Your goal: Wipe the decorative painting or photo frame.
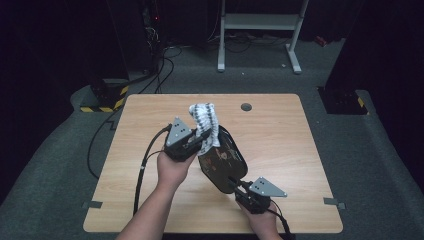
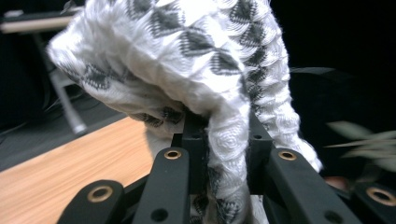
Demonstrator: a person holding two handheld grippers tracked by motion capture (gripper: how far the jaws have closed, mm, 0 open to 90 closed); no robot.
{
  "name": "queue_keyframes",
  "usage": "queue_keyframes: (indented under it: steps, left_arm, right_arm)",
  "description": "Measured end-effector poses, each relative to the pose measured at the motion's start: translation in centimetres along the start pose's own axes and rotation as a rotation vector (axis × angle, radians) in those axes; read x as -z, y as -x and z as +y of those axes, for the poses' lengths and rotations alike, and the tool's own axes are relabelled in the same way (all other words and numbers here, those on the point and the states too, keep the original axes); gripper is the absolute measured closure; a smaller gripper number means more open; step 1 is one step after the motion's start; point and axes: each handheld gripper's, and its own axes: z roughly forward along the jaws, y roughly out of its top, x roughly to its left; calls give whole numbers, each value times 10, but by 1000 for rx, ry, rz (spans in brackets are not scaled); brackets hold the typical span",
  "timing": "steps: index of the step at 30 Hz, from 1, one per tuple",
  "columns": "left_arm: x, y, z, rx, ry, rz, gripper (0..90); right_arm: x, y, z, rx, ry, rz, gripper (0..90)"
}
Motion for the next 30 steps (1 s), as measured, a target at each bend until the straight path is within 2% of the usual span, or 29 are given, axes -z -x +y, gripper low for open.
queue_keyframes:
  steps: [3,6,8,10,12,16,18,22,25,30]
  left_arm:
    - [-5,-11,-7,-5,-42,53,759]
    - [-4,-8,-8,-4,-38,46,759]
    - [1,2,-5,-12,-9,28,759]
    - [6,16,-1,-44,20,12,759]
    - [9,31,4,-75,37,-30,759]
    - [12,65,11,-162,49,-93,758]
    - [11,72,11,-181,49,-101,758]
    - [8,62,8,-149,54,-104,758]
    - [7,47,5,-112,52,-65,758]
    - [0,10,-3,-35,9,1,759]
  right_arm:
    - [0,0,0,2,2,-1,784]
    - [0,0,0,2,0,1,785]
    - [0,0,0,1,-1,4,785]
    - [0,0,0,-1,-1,3,784]
    - [0,0,0,-1,-2,3,785]
    - [0,0,0,-4,-3,1,784]
    - [0,0,0,-4,-5,0,783]
    - [0,1,-1,-10,-8,-1,783]
    - [0,0,0,-6,-5,-1,783]
    - [-1,0,0,-3,-3,0,783]
